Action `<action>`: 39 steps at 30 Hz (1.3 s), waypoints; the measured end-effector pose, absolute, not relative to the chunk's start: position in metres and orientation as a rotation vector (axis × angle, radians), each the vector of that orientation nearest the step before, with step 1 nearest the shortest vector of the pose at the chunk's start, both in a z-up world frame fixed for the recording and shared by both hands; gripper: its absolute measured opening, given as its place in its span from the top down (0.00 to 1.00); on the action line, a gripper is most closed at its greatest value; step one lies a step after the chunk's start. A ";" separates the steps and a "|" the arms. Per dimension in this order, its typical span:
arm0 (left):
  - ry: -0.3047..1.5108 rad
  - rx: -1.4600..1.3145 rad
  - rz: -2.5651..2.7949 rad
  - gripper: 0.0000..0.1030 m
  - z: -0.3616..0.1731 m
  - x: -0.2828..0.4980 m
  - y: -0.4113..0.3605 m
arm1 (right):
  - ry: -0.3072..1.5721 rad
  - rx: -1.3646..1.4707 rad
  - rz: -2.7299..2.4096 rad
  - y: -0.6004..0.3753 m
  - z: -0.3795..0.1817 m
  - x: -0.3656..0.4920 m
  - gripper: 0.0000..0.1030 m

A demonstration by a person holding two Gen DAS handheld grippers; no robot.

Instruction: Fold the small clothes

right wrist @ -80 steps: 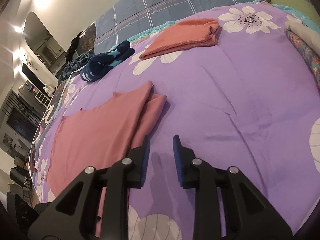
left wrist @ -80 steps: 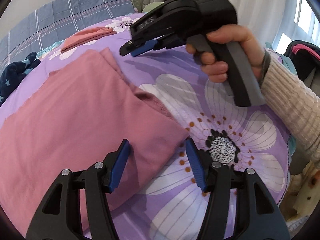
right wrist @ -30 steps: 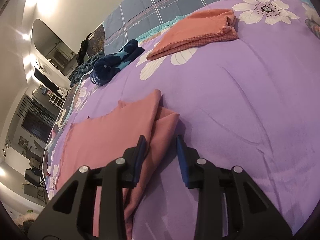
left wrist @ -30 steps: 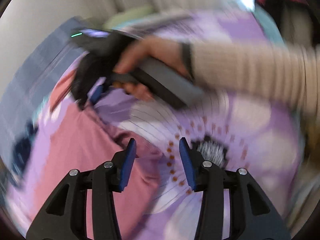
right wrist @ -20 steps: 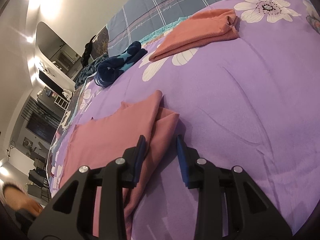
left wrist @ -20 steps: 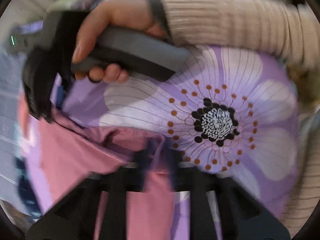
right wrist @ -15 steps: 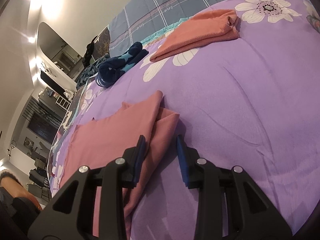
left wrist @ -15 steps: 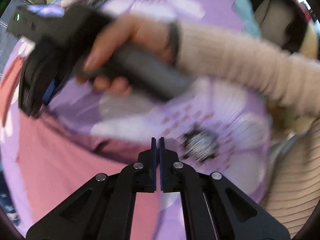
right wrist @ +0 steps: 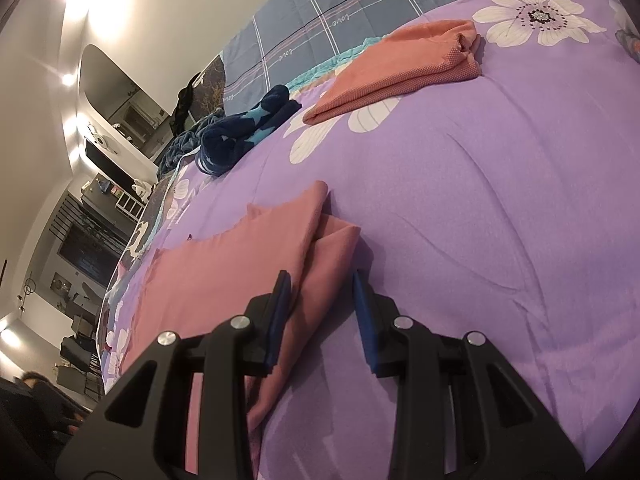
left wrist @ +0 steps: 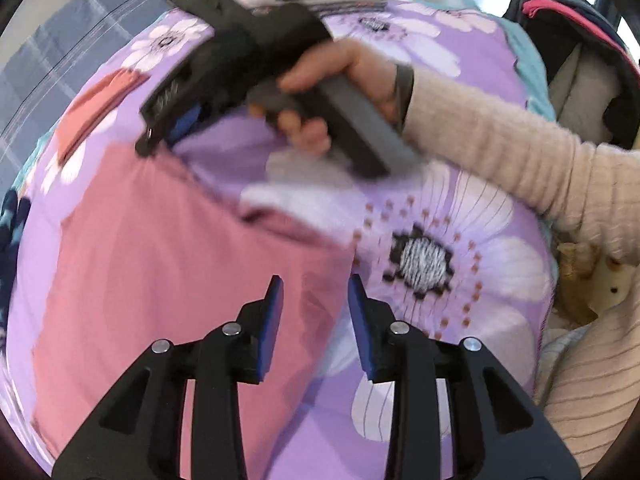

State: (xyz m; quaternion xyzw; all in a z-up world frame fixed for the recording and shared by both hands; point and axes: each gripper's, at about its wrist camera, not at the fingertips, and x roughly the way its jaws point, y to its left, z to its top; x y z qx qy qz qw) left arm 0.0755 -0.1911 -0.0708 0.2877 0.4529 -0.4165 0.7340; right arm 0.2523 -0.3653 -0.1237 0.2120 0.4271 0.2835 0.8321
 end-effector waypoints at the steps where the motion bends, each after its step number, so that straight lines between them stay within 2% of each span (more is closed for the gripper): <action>1: 0.976 0.648 -0.904 0.57 -0.076 0.069 -0.192 | 0.905 0.451 0.601 -0.365 -0.124 0.253 0.69; 3: 0.942 0.667 -0.908 0.54 -0.082 0.061 -0.195 | 0.905 0.455 0.603 -0.365 -0.123 0.253 0.69; 8: 0.864 0.665 -0.884 0.54 -0.098 0.054 -0.216 | 0.901 0.451 0.602 -0.365 -0.123 0.253 0.68; 9: 0.859 0.650 -0.881 0.55 -0.099 0.055 -0.218 | 0.901 0.451 0.605 -0.366 -0.123 0.253 0.68; 13: 0.876 0.592 -0.861 0.77 -0.102 0.063 -0.217 | 0.894 0.473 0.636 -0.368 -0.122 0.253 0.63; 18: 0.878 0.573 -0.857 0.80 -0.101 0.063 -0.214 | 0.886 0.497 0.692 -0.366 -0.116 0.252 0.46; 20: 0.864 0.578 -0.852 0.80 -0.104 0.061 -0.213 | 0.900 0.479 0.684 -0.361 -0.115 0.254 0.42; 23: 0.870 0.546 -0.852 0.80 -0.103 0.063 -0.207 | 0.956 0.397 0.615 -0.345 -0.114 0.262 0.42; 24: 0.872 0.536 -0.854 0.80 -0.104 0.064 -0.207 | 0.965 0.379 0.595 -0.341 -0.114 0.264 0.45; 25: 0.871 0.529 -0.857 0.82 -0.104 0.065 -0.205 | 0.972 0.349 0.546 -0.337 -0.111 0.267 0.52; 26: 0.869 0.519 -0.865 0.84 -0.104 0.064 -0.202 | 0.972 0.323 0.502 -0.335 -0.108 0.270 0.92; 28: 0.872 0.487 -0.890 0.90 -0.103 0.065 -0.197 | 0.919 0.379 0.541 -0.339 -0.096 0.269 0.93; 31: 0.893 0.426 -0.937 0.90 -0.105 0.070 -0.188 | 0.841 0.335 0.513 -0.337 -0.080 0.260 0.94; 34: 0.893 0.398 -0.982 0.90 -0.109 0.072 -0.183 | 0.895 0.268 0.376 -0.341 -0.107 0.278 0.96; 36: 0.898 0.381 -0.991 0.90 -0.110 0.074 -0.181 | 0.932 0.388 0.407 -0.356 -0.134 0.287 0.98; 39: 0.889 0.371 -0.994 0.87 -0.110 0.071 -0.179 | 0.928 0.504 0.455 -0.372 -0.138 0.291 0.99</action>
